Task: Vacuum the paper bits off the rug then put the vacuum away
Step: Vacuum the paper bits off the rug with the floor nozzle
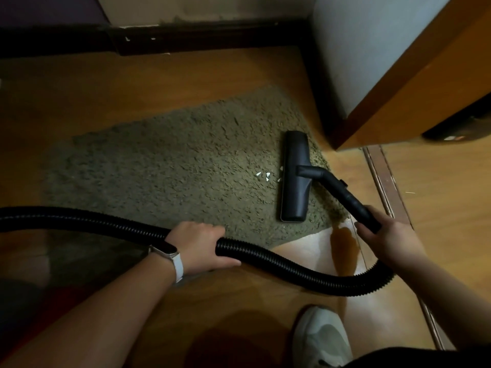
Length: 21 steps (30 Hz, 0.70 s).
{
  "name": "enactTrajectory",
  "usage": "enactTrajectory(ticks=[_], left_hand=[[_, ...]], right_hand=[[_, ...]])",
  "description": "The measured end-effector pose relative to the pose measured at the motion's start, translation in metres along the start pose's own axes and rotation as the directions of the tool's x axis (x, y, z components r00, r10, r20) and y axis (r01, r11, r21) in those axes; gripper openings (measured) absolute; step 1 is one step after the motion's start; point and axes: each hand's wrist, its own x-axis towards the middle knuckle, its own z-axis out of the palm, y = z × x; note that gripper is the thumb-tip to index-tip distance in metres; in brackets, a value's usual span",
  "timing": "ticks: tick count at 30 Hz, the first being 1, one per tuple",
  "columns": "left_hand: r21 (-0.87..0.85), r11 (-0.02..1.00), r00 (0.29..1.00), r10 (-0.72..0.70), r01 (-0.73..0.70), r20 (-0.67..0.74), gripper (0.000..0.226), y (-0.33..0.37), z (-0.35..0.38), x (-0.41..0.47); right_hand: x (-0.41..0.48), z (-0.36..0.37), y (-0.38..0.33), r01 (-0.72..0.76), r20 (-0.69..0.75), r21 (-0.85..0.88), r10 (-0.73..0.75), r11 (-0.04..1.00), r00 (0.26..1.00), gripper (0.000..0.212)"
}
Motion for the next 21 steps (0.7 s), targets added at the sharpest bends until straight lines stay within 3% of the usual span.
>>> enactTrajectory(ticks=[5, 10, 14, 21], left_hand=[[0.013, 1.0, 1.0, 0.0, 0.0, 0.03, 0.058, -0.004, 0.0, -0.006], [0.018, 1.0, 1.0, -0.004, 0.004, 0.026, 0.058, -0.009, 0.001, -0.009], [-0.041, 0.999, 0.999, -0.032, 0.032, 0.014, 0.057, -0.01, 0.001, -0.008], [-0.117, 0.99, 0.995, -0.087, 0.081, -0.042, 0.067, -0.012, 0.011, -0.002]], right_hand=[[0.017, 0.014, -0.026, 0.123, 0.048, -0.08, -0.12, 0.989, 0.992, 0.058], [0.031, 0.017, -0.054, 0.197, 0.109, -0.165, -0.18, 0.966, 0.978, 0.058], [0.033, 0.016, -0.04, 0.183, 0.031, -0.147, -0.18, 0.972, 0.983, 0.058], [0.019, 0.018, -0.003, 0.048, -0.018, -0.054, -0.049, 0.997, 0.999, 0.05]])
